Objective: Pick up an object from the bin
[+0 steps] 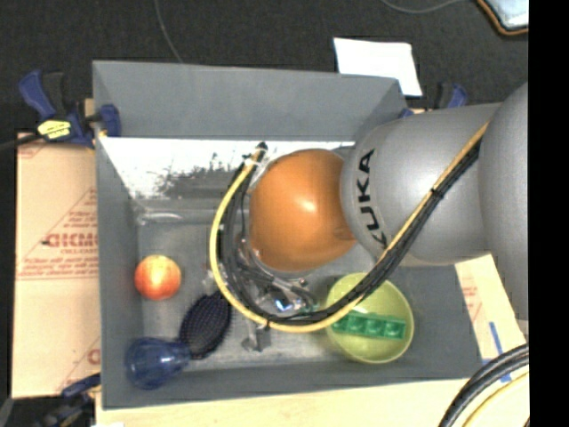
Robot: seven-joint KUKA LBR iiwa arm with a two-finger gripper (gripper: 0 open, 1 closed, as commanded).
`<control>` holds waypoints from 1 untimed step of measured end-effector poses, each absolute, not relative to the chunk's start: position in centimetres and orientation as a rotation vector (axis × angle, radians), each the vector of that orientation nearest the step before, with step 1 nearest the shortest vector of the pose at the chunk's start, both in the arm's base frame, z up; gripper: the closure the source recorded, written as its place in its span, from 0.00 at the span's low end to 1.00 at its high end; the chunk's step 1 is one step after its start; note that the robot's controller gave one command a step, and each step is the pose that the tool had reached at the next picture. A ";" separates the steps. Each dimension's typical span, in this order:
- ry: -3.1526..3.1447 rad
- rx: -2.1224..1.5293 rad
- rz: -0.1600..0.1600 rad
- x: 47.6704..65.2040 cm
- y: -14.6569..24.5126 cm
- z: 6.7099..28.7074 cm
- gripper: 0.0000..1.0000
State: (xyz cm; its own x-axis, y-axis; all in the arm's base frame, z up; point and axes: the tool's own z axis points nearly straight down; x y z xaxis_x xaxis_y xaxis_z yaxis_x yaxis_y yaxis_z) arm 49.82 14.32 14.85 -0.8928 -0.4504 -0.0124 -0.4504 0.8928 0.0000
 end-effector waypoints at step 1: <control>3.048 -0.744 0.003 52.1 14.4 10.0 0.00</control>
Offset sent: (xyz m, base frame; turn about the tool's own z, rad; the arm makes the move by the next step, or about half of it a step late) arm 0.0772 -0.0205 -0.0785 -0.3579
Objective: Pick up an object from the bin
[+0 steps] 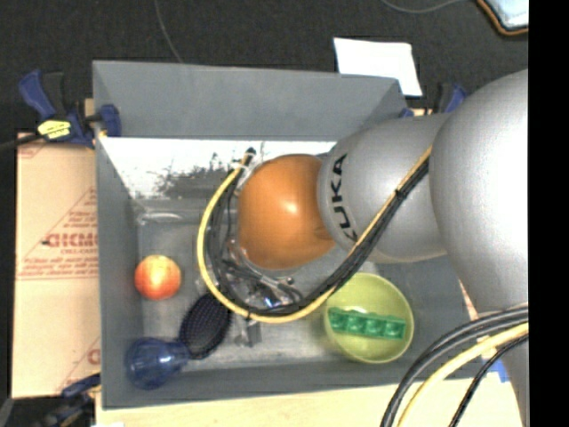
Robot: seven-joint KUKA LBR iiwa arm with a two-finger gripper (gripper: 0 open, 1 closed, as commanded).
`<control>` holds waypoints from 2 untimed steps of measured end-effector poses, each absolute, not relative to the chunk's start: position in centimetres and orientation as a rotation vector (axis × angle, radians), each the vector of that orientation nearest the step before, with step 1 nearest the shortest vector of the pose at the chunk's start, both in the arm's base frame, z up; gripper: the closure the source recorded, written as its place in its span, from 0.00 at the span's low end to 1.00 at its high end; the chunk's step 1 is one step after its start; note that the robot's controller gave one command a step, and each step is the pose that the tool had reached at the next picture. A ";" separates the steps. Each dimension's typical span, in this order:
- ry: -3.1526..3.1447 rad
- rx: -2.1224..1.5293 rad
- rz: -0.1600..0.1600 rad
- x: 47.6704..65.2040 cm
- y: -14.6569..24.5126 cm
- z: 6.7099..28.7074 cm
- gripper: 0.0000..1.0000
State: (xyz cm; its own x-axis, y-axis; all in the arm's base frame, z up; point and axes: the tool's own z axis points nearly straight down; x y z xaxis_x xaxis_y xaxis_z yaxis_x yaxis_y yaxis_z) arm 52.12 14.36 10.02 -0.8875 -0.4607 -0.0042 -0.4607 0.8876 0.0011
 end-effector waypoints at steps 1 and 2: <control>2.865 -1.245 0.000 57.8 12.1 7.0 0.00; 2.965 -1.001 0.004 59.2 10.8 7.1 1.00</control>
Offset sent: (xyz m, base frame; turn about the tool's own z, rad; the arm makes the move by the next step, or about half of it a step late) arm 0.0692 -0.0349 -0.0302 -0.1767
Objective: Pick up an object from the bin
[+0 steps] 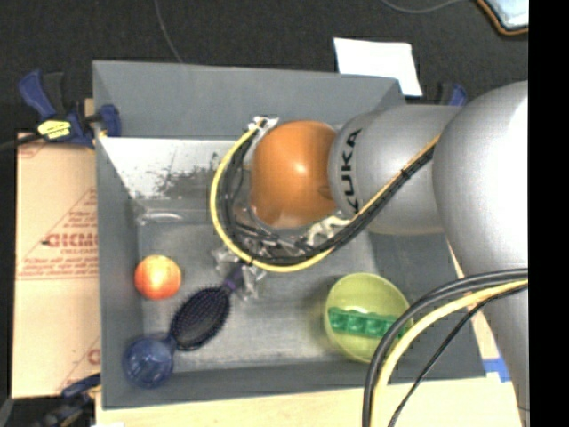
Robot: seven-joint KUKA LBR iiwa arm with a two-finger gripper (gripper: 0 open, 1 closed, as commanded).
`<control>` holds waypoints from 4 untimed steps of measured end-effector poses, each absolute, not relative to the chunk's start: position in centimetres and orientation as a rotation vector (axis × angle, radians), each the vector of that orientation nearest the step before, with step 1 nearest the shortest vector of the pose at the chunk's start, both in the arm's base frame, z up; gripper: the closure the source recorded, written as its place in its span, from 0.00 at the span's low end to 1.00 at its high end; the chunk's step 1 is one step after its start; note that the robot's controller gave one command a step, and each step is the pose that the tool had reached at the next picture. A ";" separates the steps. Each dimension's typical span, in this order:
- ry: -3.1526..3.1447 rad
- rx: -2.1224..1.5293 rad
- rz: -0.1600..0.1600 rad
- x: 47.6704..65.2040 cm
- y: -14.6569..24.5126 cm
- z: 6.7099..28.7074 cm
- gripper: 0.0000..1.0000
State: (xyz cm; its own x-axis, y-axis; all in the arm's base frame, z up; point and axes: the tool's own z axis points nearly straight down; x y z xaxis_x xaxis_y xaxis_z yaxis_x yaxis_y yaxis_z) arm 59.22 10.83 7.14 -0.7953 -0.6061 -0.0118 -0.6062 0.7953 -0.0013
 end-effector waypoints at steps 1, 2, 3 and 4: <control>2.966 -1.000 0.004 59.2 10.8 7.1 1.00; 2.972 -0.998 0.005 59.0 10.7 9.1 1.00; 2.971 -0.993 0.005 59.1 10.7 12.4 1.00; 2.970 -0.989 0.004 59.2 10.7 16.0 1.00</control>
Offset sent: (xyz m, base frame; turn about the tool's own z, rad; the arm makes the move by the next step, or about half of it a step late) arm 0.0000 -0.0001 0.0538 0.0006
